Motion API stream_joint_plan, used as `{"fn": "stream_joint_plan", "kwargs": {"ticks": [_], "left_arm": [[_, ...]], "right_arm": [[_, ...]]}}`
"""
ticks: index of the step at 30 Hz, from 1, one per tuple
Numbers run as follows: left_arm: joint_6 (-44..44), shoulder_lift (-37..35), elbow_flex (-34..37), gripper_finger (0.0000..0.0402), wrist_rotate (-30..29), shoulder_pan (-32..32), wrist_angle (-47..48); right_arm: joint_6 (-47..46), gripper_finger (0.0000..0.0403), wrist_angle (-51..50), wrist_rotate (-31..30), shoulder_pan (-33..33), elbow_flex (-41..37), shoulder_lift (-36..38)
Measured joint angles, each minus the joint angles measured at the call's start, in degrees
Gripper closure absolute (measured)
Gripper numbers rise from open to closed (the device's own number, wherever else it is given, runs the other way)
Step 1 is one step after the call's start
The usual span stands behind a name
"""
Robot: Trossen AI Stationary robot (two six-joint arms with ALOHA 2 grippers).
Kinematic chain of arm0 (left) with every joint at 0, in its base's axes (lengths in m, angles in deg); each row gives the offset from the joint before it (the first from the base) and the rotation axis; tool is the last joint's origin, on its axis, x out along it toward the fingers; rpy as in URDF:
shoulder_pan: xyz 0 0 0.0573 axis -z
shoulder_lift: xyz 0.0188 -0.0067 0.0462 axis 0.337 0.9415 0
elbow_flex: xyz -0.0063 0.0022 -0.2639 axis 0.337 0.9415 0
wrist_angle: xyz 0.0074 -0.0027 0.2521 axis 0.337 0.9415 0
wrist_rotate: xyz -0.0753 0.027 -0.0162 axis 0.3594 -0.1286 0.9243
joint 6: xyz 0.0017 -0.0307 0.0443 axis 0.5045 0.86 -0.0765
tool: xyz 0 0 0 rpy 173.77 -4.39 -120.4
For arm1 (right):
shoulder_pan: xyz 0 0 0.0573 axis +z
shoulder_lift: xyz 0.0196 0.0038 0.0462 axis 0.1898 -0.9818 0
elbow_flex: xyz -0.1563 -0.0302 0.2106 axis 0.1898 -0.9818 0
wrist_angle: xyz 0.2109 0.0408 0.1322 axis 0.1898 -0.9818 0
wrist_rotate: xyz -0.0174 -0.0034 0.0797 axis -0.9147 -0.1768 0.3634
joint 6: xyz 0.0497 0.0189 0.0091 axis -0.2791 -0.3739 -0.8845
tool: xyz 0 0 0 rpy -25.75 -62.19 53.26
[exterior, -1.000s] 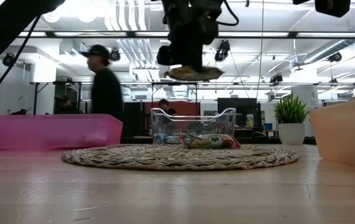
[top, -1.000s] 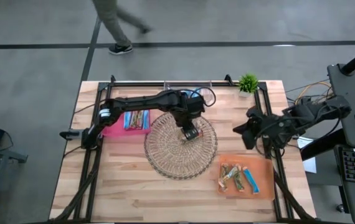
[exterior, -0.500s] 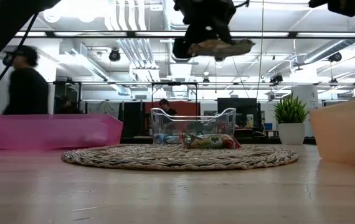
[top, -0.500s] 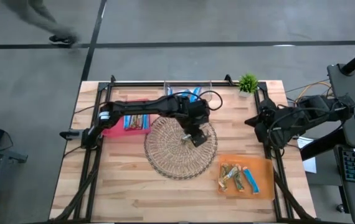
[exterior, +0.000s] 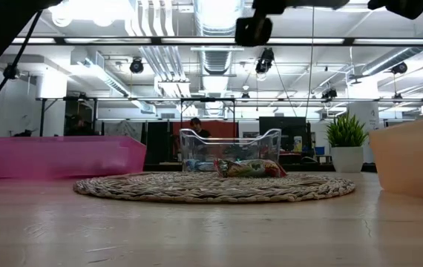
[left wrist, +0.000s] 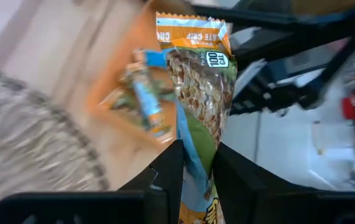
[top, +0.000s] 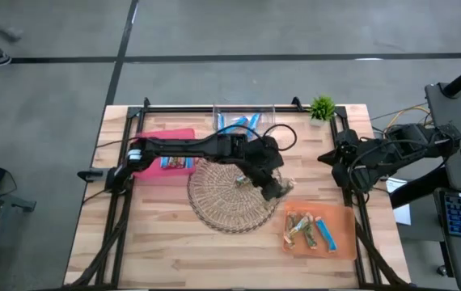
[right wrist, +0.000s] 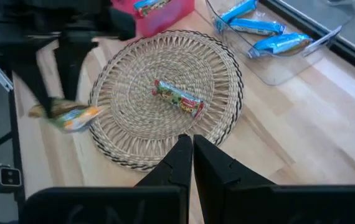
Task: Pick and place Granola Bars by type
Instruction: Put the yellow granola bar into the orange bin
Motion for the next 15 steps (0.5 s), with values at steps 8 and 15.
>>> {"fn": "stream_joint_plan", "kwargs": {"ticks": [8,15], "left_arm": [[8.3,0.0,0.7,0.0336,-1.8,3.8,-10.4],[10.6,0.0,0.8,0.0336,-7.8,7.9,-11.5]], "right_arm": [[2.7,0.0394,0.0,0.7,0.0,0.0,1.1],[2.8,0.0394,0.0,0.7,0.0,0.0,1.2]]}}
